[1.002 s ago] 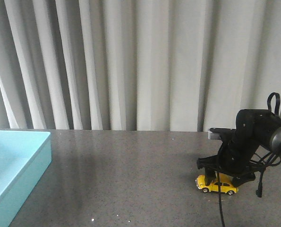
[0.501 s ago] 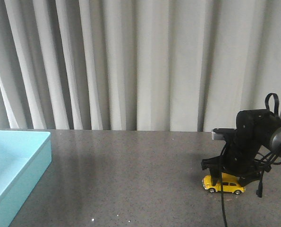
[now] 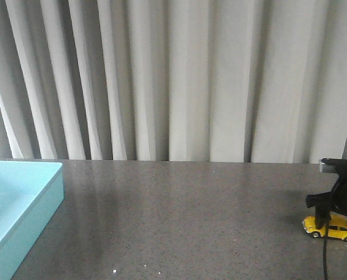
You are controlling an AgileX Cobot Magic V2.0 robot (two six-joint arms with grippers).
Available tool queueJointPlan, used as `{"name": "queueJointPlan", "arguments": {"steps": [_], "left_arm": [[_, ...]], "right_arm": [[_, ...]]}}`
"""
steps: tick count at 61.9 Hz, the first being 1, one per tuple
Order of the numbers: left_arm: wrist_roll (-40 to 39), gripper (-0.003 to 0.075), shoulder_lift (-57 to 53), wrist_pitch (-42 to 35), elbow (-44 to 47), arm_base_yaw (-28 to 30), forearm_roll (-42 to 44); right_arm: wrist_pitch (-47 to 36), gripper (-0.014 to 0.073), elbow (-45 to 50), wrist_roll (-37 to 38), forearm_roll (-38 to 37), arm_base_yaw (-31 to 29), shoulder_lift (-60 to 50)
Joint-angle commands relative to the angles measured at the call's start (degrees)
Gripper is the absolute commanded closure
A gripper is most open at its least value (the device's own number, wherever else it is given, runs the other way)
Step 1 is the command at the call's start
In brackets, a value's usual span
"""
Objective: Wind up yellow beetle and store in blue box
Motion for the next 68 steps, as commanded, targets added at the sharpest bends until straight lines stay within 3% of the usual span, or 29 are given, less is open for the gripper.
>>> {"name": "queueJointPlan", "arguments": {"steps": [1,31,51,68], "left_arm": [[-0.17,0.0206,0.27,-3.59,-1.75,-0.34,-0.31],[-0.17,0.0206,0.64,-3.42,-1.75,-0.34,-0.31],[-0.17,0.0206,0.64,-3.49,-1.75,-0.34,-0.31],[-0.17,0.0206,0.64,-3.39,-1.75,-0.34,-0.31]], "right_arm": [[-1.45,0.0033,-0.59,-3.90,0.56,-3.03,-1.17],[-2.61,0.0033,-0.59,-10.03,1.77,-4.17,-1.79],[-0.61,0.0033,-0.38,-14.10,11.15,-3.92,-11.91],[1.08,0.0033,-0.38,-9.85,7.12,3.55,-22.66]]}}
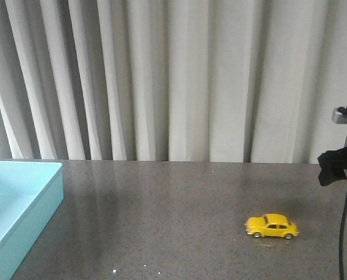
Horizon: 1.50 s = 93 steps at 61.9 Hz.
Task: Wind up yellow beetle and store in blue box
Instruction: 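Release the car with the right gripper and lift away, then lower the left gripper onto the yellow car and grasp it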
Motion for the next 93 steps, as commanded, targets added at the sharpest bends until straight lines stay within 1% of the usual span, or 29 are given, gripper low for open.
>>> {"name": "queueJointPlan", "arguments": {"steps": [1,10,15,23,35,41,51,57,63,74,79,82,86,93], "left_arm": [[-0.17,0.0206,0.10,-3.59,-1.75,-0.34,-0.31],[-0.17,0.0206,0.04,-3.11,-1.75,-0.34,-0.08],[-0.17,0.0206,0.04,-2.64,-1.75,-0.34,-0.08],[-0.17,0.0206,0.04,-2.58,-1.75,-0.34,-0.08],[-0.17,0.0206,0.04,-2.72,-1.75,-0.34,-0.26],[-0.17,0.0206,0.04,-2.83,-1.75,-0.34,-0.26],[-0.17,0.0206,0.04,-2.83,-1.75,-0.34,-0.26],[-0.17,0.0206,0.04,-2.73,-1.75,-0.34,-0.26],[0.11,0.0206,0.04,-2.52,-1.75,-0.34,-0.26],[7.48,0.0206,1.93,-1.45,-2.39,-0.34,-0.48],[10.44,0.0207,4.82,0.37,-4.83,-0.34,-2.15],[13.52,0.0207,6.93,1.58,-6.83,-0.34,-3.91],[18.77,0.0207,9.97,3.25,-9.83,-0.34,-6.16],[31.20,0.0207,16.45,5.68,-15.68,-0.34,-9.86]], "right_arm": [[-1.14,0.0033,-1.33,2.23,-1.67,3.88,-7.16],[-1.12,0.0033,-0.91,4.08,-3.66,9.19,-12.35],[-3.65,0.0033,2.70,5.55,-4.41,11.39,-16.47],[-11.37,0.0033,14.79,6.64,-4.41,13.61,-24.59],[-21.50,0.0033,36.36,8.10,-3.99,13.52,-39.33],[-24.77,0.0033,45.56,8.15,-3.99,13.52,-46.17],[-27.04,0.0033,57.82,9.11,-4.21,13.52,-54.94],[-26.87,0.0033,62.11,10.71,-5.60,13.52,-58.59],[-26.89,0.0033,65.17,10.79,-5.92,13.52,-61.30],[-25.16,0.0033,66.58,10.40,-5.69,13.52,-63.26],[-25.15,0.0033,66.58,10.40,-5.69,13.52,-63.39],[-25.15,0.0033,66.58,10.40,-5.69,13.52,-63.39],[-25.15,0.0033,66.58,10.40,-5.69,13.52,-63.39],[-25.15,0.0033,66.58,10.40,-5.69,13.52,-63.39]]}}
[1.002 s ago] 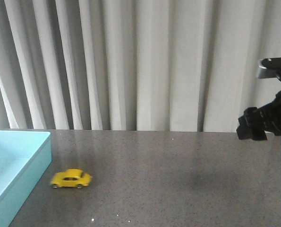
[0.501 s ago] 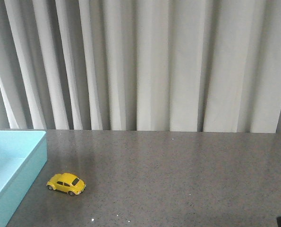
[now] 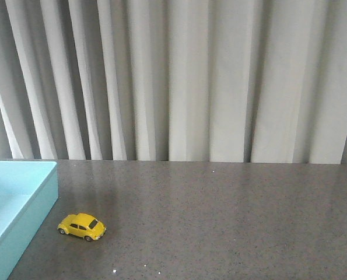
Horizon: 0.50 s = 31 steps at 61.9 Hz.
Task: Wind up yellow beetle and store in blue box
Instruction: 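Lower the left gripper onto the yellow car and grasp it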
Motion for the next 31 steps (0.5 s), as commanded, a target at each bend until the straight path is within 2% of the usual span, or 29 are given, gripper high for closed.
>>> {"name": "queueJointPlan", "arguments": {"steps": [1,7,11,19,31], "left_arm": [[10.96,0.0207,5.15,-1.25,-6.50,-0.34,-4.16],[21.92,0.0207,11.27,-0.15,-11.13,-0.40,-7.56],[26.30,0.0207,15.36,0.05,-13.97,-0.40,-10.51],[30.67,0.0207,24.67,2.65,-20.64,-0.47,-14.31],[36.68,0.0206,37.06,8.11,-30.28,-2.31,-12.72]], "right_arm": [[-3.04,0.0033,-1.38,-0.24,-0.15,-0.09,-0.46],[-3.04,0.0033,-1.38,-0.24,-0.15,-0.09,-0.46],[-3.04,0.0033,-1.38,-0.24,-0.15,-0.09,-0.46],[-3.04,0.0033,-1.38,-0.40,-0.15,-0.09,-0.45],[-3.04,0.0033,-1.38,-0.40,-0.15,-0.09,-0.45]]}}
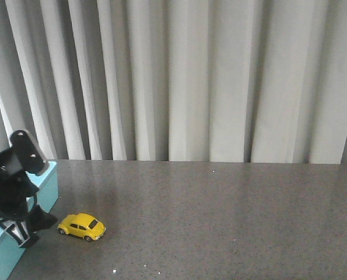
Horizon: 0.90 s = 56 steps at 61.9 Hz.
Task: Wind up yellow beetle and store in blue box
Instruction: 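Lower the left gripper onto the yellow car and grasp it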
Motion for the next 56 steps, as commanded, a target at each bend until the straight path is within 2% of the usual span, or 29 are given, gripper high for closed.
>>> {"name": "queueJointPlan", "arguments": {"steps": [1,10,25,35,56], "left_arm": [[4.05,0.0206,4.07,0.86,-6.28,-1.36,-0.72],[7.92,0.0206,11.77,3.82,-12.59,-3.15,0.77],[8.53,0.0206,21.64,7.11,-22.29,-4.54,7.54],[9.44,0.0206,26.97,11.28,-28.24,-4.54,7.78],[12.04,0.0206,35.62,12.83,-38.08,-4.54,7.78]], "right_arm": [[-3.09,0.0033,-1.38,-0.40,-0.15,-0.09,-0.45],[-3.09,0.0033,-1.38,-0.40,-0.15,-0.09,-0.45],[-3.09,0.0033,-1.38,-0.40,-0.15,-0.09,-0.45],[-3.09,0.0033,-1.38,-0.45,-0.15,-0.09,-0.45],[-3.09,0.0033,-1.38,-0.45,-0.15,-0.09,-0.45]]}}
